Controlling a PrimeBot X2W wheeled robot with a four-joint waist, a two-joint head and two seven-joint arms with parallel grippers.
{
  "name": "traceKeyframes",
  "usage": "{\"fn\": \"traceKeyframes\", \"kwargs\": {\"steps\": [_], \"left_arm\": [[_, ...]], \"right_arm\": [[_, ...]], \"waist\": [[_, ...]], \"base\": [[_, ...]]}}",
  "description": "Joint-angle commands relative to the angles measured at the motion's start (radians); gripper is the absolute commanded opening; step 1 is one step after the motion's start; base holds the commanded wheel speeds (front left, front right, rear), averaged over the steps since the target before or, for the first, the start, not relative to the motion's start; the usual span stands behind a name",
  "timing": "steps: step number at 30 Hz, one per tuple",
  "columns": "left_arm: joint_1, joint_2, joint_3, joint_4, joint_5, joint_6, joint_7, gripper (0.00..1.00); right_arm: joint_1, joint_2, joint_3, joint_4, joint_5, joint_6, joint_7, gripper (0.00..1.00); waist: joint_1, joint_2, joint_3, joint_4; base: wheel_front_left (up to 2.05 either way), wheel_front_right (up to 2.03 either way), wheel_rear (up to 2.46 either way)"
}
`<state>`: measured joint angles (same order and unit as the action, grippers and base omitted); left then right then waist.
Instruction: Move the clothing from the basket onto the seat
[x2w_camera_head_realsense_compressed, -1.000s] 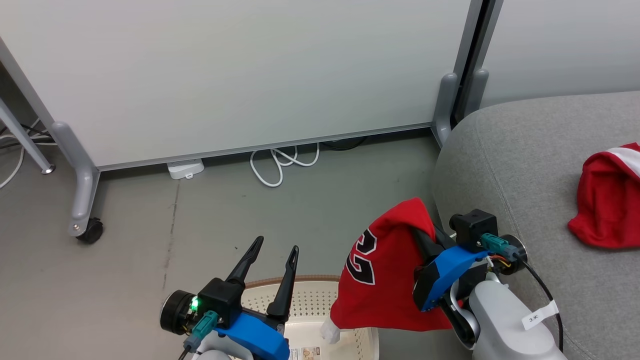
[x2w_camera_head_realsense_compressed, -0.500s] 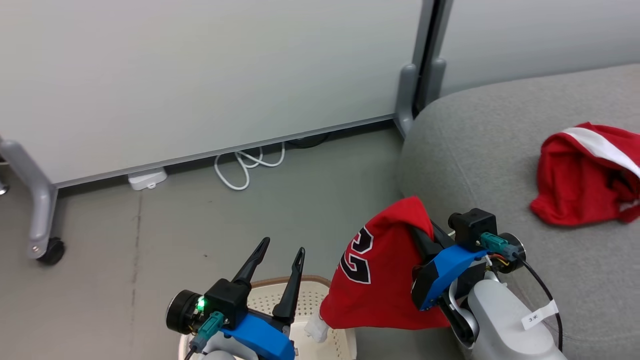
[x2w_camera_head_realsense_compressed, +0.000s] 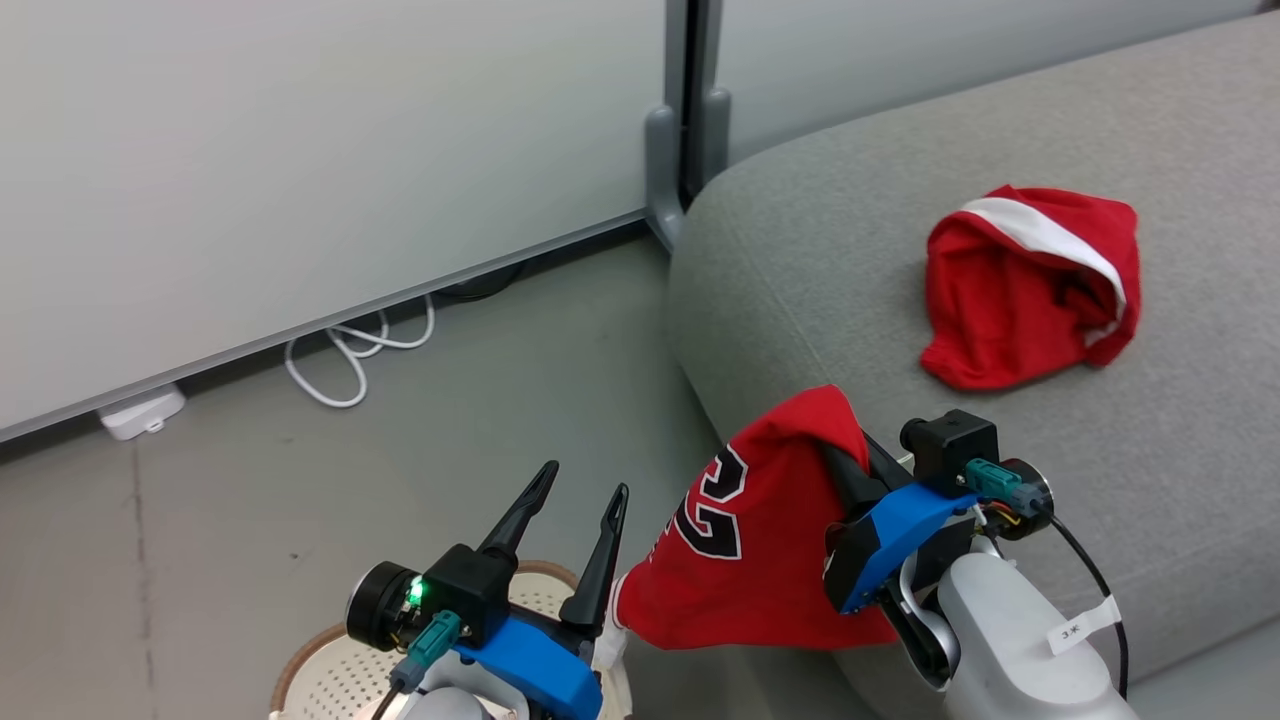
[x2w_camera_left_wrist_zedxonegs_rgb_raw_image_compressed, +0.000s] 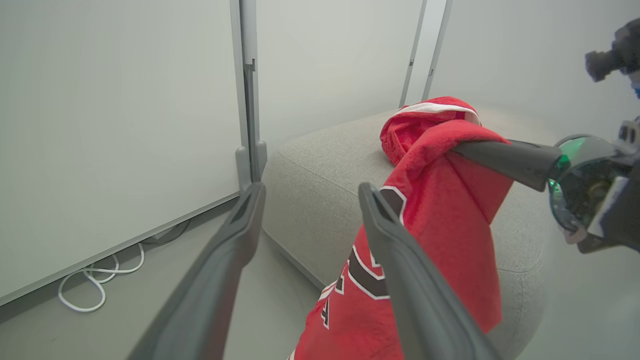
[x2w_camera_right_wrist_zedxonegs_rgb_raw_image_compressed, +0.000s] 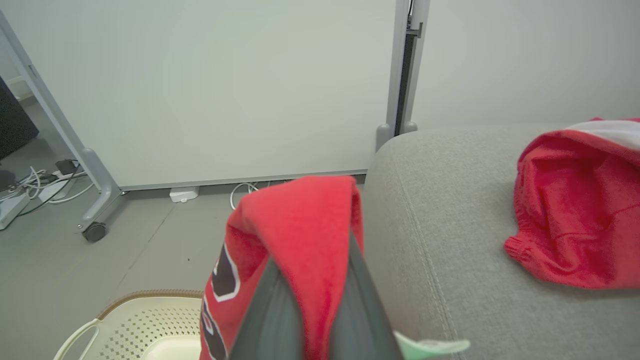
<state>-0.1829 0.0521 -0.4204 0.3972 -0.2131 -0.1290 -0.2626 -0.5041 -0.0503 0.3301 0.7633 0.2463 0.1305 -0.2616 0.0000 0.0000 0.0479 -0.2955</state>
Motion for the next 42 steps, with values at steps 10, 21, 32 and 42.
{"fn": "traceKeyframes", "kwargs": {"steps": [10,21,32,42], "left_arm": [[-0.025,0.015,-0.007,-0.003,-0.005,-0.001,-0.003,1.00],[-0.022,0.026,-0.014,-0.005,-0.001,-0.001,-0.003,1.00],[-0.022,0.030,-0.021,-0.012,0.000,-0.001,-0.003,1.00],[-0.030,0.044,-0.025,-0.021,0.001,-0.002,-0.003,1.00]], "right_arm": [[0.001,0.000,0.001,-0.017,0.012,0.001,-0.005,0.00],[0.015,0.000,0.001,-0.029,0.020,0.001,-0.005,0.00],[0.022,0.000,0.003,-0.034,0.031,0.001,-0.005,0.00],[-0.011,0.000,-0.037,-0.057,0.039,0.001,-0.005,0.00]], "waist": [[0.0000,0.0000,0.026,-0.122],[0.0000,0.0000,0.031,-0.202],[0.0000,0.0000,0.038,-0.228],[0.0000,0.0000,0.058,-0.216]], "base": [[0.00,0.00,0.00],[0.00,0.00,0.00],[0.00,0.00,0.00],[0.00,0.00,0.00]]}}
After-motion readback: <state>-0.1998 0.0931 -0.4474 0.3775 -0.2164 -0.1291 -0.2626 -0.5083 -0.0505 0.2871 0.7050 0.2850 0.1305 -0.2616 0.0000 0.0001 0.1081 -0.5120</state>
